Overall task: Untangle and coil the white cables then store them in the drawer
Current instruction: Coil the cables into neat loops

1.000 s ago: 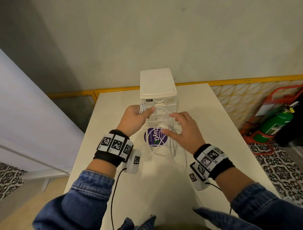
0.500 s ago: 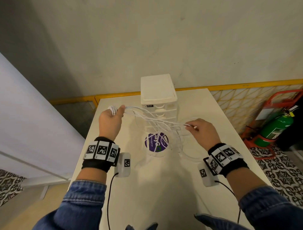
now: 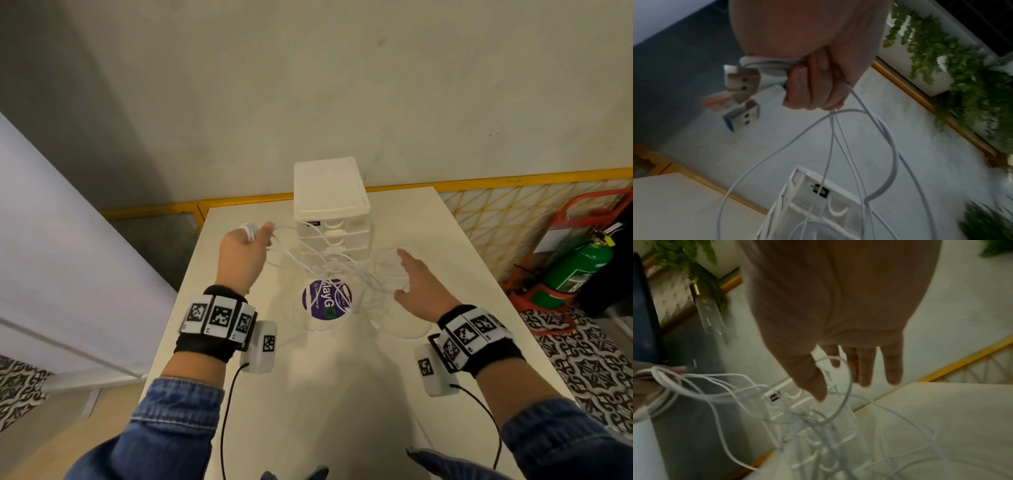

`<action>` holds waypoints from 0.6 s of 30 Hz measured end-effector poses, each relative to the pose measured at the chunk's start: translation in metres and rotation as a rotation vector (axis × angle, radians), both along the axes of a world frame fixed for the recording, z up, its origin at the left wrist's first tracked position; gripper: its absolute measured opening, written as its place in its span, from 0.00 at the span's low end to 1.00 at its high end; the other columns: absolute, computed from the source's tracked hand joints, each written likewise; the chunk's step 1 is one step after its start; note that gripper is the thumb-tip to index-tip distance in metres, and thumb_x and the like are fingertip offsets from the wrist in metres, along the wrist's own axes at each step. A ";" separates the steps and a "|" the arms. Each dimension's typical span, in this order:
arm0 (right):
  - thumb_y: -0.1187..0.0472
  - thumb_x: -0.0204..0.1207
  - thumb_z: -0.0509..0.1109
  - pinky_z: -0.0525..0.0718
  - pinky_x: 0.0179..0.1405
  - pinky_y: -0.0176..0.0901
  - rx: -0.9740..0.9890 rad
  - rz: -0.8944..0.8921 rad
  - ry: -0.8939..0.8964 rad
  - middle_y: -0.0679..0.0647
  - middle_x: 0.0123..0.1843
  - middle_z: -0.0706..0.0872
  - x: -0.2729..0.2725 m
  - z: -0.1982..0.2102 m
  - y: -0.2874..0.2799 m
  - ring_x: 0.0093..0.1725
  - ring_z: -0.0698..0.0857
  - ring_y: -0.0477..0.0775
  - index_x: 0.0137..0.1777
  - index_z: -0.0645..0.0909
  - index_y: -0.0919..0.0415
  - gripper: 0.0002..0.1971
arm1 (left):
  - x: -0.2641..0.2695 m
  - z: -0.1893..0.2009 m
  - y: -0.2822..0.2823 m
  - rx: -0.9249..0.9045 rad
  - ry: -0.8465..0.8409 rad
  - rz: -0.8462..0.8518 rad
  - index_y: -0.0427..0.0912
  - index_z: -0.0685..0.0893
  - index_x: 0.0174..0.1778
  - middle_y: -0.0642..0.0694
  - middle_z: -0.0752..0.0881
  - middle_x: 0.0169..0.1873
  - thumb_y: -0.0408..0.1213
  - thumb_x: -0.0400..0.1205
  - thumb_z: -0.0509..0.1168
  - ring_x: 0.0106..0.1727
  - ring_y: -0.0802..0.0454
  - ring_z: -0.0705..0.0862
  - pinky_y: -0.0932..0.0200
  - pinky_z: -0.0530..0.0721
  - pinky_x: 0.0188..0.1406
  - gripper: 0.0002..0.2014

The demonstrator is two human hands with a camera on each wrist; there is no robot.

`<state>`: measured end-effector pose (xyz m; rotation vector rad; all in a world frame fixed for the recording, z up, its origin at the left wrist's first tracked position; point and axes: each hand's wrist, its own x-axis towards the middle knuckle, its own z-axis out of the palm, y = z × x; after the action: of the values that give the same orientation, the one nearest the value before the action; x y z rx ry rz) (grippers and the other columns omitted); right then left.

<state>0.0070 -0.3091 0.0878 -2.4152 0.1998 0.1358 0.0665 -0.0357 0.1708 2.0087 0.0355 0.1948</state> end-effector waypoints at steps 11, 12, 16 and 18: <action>0.53 0.75 0.68 0.80 0.58 0.53 -0.071 0.214 -0.321 0.59 0.64 0.83 0.007 0.007 0.065 0.59 0.83 0.62 0.79 0.57 0.50 0.34 | -0.022 0.009 -0.049 -0.127 0.076 -0.308 0.42 0.76 0.23 0.53 0.68 0.11 0.43 0.80 0.67 0.12 0.58 0.64 0.67 0.63 0.14 0.20; 0.56 0.78 0.64 0.80 0.53 0.51 -0.136 0.189 -0.279 0.60 0.54 0.88 0.007 0.000 0.058 0.52 0.86 0.64 0.74 0.66 0.50 0.24 | -0.020 0.012 -0.045 -0.148 0.088 -0.292 0.43 0.76 0.22 0.52 0.68 0.11 0.44 0.80 0.68 0.12 0.57 0.63 0.67 0.62 0.14 0.20; 0.59 0.79 0.60 0.73 0.53 0.52 -0.365 0.070 -0.251 0.57 0.49 0.89 0.008 -0.015 0.016 0.51 0.85 0.62 0.61 0.79 0.52 0.14 | -0.013 0.010 -0.024 -0.100 0.115 -0.242 0.38 0.77 0.25 0.47 0.68 0.16 0.44 0.78 0.70 0.14 0.55 0.63 0.64 0.62 0.17 0.19; 0.58 0.79 0.62 0.71 0.53 0.52 -0.425 0.016 -0.272 0.58 0.52 0.87 0.008 -0.017 -0.004 0.53 0.82 0.62 0.62 0.81 0.52 0.14 | -0.012 0.005 -0.018 -0.054 0.146 -0.240 0.35 0.80 0.31 0.43 0.68 0.19 0.46 0.78 0.70 0.16 0.53 0.63 0.61 0.62 0.20 0.17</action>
<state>0.0145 -0.3134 0.0712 -2.8230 0.0896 -0.2523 0.0545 -0.0542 0.1759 1.9507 -0.1063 -0.1044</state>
